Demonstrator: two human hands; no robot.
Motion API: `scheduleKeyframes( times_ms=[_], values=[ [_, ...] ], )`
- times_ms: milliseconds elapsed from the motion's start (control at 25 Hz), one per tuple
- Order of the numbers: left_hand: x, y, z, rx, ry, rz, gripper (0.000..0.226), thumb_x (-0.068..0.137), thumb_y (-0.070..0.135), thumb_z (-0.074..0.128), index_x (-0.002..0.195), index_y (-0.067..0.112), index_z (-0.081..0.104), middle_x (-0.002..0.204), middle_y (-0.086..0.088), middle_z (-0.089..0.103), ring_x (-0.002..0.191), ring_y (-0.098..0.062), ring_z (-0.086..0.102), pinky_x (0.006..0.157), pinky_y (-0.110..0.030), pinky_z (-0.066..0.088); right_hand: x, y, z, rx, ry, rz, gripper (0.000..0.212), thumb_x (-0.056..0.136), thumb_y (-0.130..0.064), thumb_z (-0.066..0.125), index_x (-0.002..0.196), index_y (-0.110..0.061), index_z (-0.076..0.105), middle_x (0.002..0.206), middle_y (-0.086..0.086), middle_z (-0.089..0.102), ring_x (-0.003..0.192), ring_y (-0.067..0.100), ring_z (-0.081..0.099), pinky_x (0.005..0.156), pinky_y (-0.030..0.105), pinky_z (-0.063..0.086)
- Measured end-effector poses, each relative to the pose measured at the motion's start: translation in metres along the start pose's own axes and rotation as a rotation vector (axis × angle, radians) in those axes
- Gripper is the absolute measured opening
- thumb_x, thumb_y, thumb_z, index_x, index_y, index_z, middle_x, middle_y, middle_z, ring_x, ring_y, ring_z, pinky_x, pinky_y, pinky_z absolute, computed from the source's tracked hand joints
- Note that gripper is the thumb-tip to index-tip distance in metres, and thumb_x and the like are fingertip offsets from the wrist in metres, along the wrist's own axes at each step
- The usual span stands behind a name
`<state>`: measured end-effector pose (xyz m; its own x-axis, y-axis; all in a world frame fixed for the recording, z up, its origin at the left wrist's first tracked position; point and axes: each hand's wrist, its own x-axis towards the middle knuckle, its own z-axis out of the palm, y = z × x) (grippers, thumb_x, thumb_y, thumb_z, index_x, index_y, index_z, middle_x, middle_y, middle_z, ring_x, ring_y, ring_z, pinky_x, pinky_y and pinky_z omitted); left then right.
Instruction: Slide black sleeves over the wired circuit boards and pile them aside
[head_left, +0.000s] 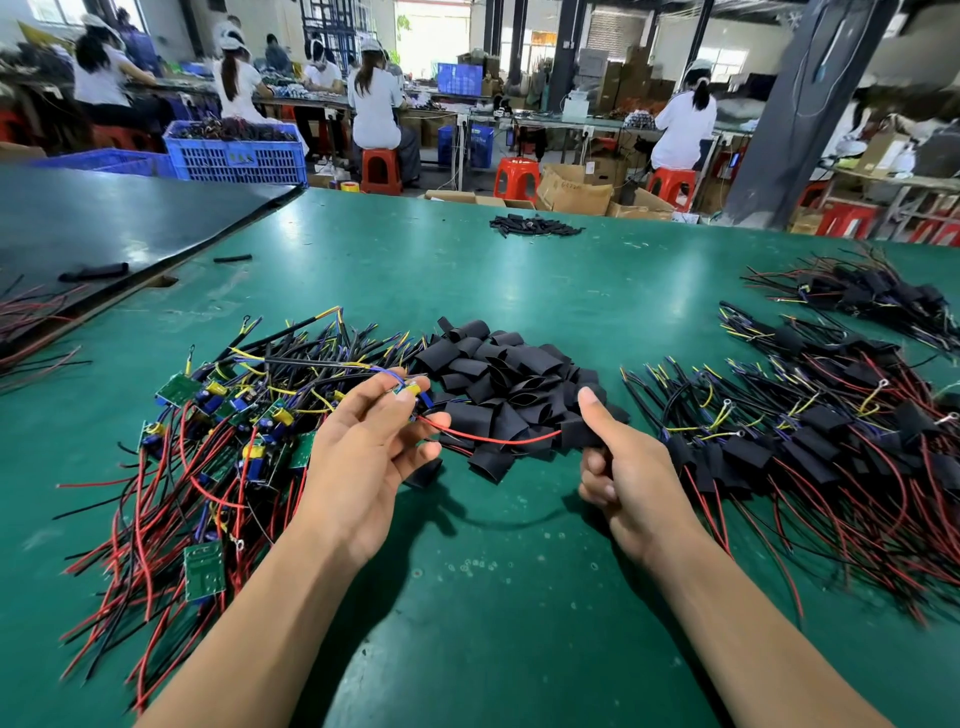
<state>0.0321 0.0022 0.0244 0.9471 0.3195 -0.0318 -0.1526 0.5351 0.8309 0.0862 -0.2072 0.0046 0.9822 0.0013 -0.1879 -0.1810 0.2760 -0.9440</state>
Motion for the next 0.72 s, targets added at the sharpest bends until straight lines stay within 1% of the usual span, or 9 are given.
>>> scheduleKeyframes(
  times_ms=[200,320,520,640,680,720],
  values=[
    [0.000,0.001,0.001,-0.025,0.014,-0.002,0.019,0.096,0.006,0.058,0.114,0.011,0.056,0.115,-0.011,0.072,0.068,-0.019,0.070,0.052,-0.024,0.053,-0.004,0.000,0.001,-0.077,-0.040,-0.031,0.047,0.072,-0.054,0.078,0.059,-0.025,0.043,0.052,0.000,0.034,0.041,0.012,0.019,0.043,0.023,0.015],
    [0.000,0.001,0.001,-0.035,0.024,-0.001,0.018,0.096,0.006,0.058,0.113,0.011,0.058,0.115,-0.011,0.072,0.067,-0.019,0.071,0.052,-0.024,0.053,-0.005,0.000,0.002,-0.089,-0.045,-0.036,0.043,0.077,-0.050,0.077,0.062,-0.024,0.046,0.052,0.000,0.034,0.041,0.011,0.020,0.041,0.020,0.018],
    [0.001,0.001,0.000,-0.062,0.024,-0.004,0.018,0.096,0.005,0.058,0.113,0.011,0.058,0.114,-0.010,0.073,0.068,-0.020,0.071,0.053,-0.024,0.054,-0.008,-0.001,0.006,-0.091,-0.065,-0.024,0.040,0.080,-0.049,0.076,0.062,-0.023,0.052,0.054,0.000,0.039,0.041,0.010,0.022,0.042,0.021,0.019],
    [0.003,0.001,-0.001,-0.102,0.029,-0.002,0.015,0.096,0.004,0.057,0.110,0.010,0.059,0.110,-0.010,0.073,0.072,-0.022,0.073,0.058,-0.024,0.057,-0.011,0.000,0.009,-0.059,-0.088,0.009,0.041,0.079,-0.050,0.076,0.054,-0.023,0.057,0.057,0.001,0.044,0.043,0.010,0.026,0.043,0.020,0.020],
    [0.004,0.000,-0.001,-0.116,0.030,-0.004,0.013,0.096,0.004,0.058,0.107,0.011,0.059,0.109,-0.010,0.073,0.076,-0.024,0.074,0.060,-0.025,0.058,-0.012,0.000,0.011,-0.029,-0.096,0.030,0.039,0.077,-0.050,0.076,0.056,-0.023,0.059,0.058,0.001,0.046,0.043,0.010,0.029,0.042,0.020,0.023],
    [0.004,-0.001,-0.001,-0.128,0.029,-0.008,0.012,0.095,0.003,0.058,0.104,0.011,0.058,0.106,-0.010,0.073,0.080,-0.026,0.075,0.063,-0.025,0.059,-0.013,0.000,0.014,0.019,-0.105,0.056,0.034,0.074,-0.050,0.077,0.062,-0.023,0.060,0.060,0.002,0.048,0.044,0.011,0.032,0.042,0.019,0.027]
  ],
)
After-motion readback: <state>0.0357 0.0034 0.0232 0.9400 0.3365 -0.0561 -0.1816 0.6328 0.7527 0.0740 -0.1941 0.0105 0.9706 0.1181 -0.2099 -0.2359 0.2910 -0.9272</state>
